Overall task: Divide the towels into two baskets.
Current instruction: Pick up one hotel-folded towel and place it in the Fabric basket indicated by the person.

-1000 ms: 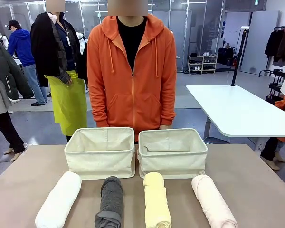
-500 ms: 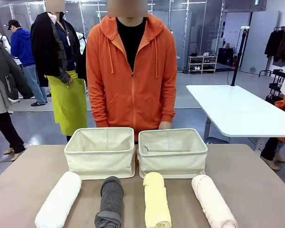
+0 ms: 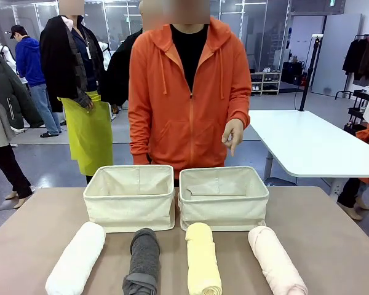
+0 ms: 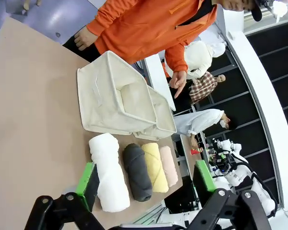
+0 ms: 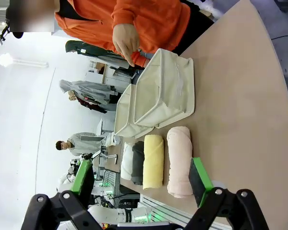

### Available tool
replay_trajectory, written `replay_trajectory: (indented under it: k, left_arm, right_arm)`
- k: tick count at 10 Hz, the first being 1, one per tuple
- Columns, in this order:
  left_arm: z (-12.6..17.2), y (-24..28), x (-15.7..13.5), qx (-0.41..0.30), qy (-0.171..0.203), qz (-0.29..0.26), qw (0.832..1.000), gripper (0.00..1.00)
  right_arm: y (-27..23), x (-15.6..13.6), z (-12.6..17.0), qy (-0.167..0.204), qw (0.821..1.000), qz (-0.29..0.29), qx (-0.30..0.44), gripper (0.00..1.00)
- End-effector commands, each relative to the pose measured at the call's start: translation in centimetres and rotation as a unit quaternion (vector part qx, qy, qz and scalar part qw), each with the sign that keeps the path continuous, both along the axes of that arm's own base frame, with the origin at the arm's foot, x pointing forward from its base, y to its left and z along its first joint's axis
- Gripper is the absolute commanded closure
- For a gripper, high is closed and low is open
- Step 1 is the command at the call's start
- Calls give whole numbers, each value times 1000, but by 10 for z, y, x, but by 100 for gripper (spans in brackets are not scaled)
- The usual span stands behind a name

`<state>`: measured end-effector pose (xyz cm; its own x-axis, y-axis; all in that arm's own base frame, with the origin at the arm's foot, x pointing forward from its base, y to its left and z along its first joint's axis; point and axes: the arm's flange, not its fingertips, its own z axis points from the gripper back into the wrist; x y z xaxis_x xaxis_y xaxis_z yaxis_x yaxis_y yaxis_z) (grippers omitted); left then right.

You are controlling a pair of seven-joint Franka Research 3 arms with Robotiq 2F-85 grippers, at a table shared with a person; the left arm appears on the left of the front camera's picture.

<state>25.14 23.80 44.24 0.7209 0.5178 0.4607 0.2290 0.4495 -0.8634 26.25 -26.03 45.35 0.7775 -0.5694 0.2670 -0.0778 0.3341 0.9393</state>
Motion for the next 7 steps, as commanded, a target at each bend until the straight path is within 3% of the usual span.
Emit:
replay_trajectory:
  k: [1, 7]
  left_arm:
    - [1, 2, -1, -7, -14, -1, 1000, 0]
    - [1, 2, -1, -7, -14, -1, 1000, 0]
  right_arm:
    - [2, -1, 3, -8, 1000, -1, 5, 0]
    - [2, -1, 3, -8, 1000, -1, 5, 0]
